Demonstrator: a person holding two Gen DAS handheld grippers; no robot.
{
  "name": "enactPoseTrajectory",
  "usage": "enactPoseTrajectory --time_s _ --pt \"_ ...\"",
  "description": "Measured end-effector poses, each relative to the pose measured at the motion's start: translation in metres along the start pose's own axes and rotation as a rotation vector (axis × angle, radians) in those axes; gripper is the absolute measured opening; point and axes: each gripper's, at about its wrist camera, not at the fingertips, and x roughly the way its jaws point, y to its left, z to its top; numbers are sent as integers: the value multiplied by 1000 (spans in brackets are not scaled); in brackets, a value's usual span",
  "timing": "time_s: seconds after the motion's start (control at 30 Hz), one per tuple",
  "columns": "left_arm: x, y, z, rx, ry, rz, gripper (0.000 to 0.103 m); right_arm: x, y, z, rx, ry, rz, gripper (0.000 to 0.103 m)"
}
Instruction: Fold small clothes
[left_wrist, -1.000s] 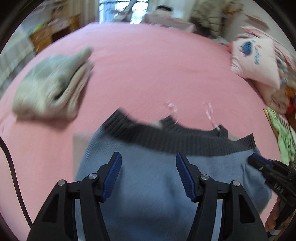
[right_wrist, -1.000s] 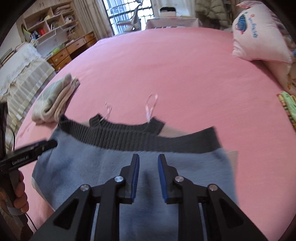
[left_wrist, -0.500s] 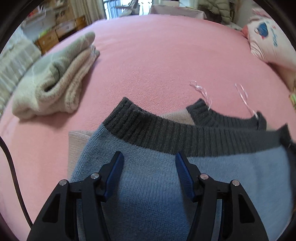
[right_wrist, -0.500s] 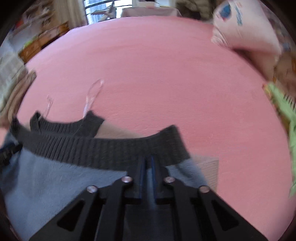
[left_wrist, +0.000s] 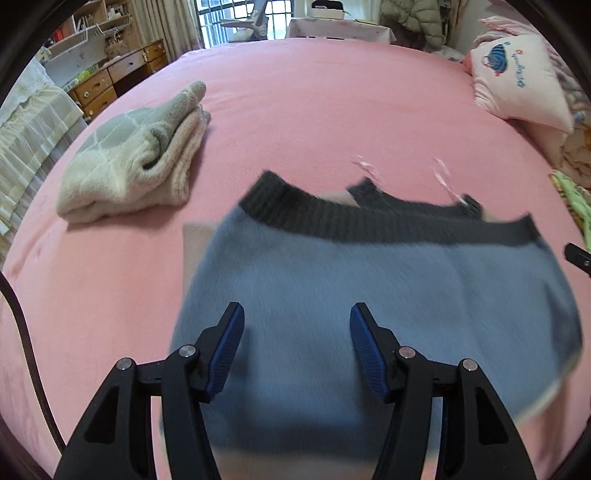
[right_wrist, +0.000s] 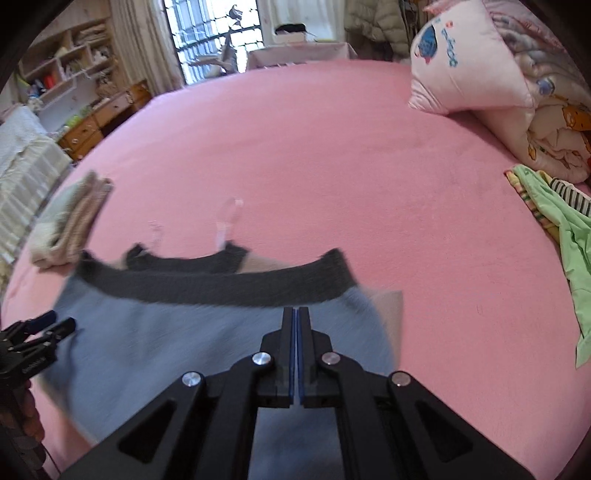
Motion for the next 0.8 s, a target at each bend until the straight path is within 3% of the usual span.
enactPoseTrajectory --time_s 0.23,0.4,0.53,0.63,0.8 --pt "-17 -22 -45 -3 5 -81 58 -32 74 -47 -51 -5 175 0" --pt "-8 -22 -72 0 13 -47 60 -11 106 -84 -99 42 177 0" --pt "-3 -9 -76 -2 27 -76 61 12 80 -105 -62 100 118 0" --pt "2 4 -77 -19 26 -117 60 6 35 -113 31 88 133 0" --pt "-2 20 -82 -36 20 -152 54 -11 -19 -118 89 56 28 0"
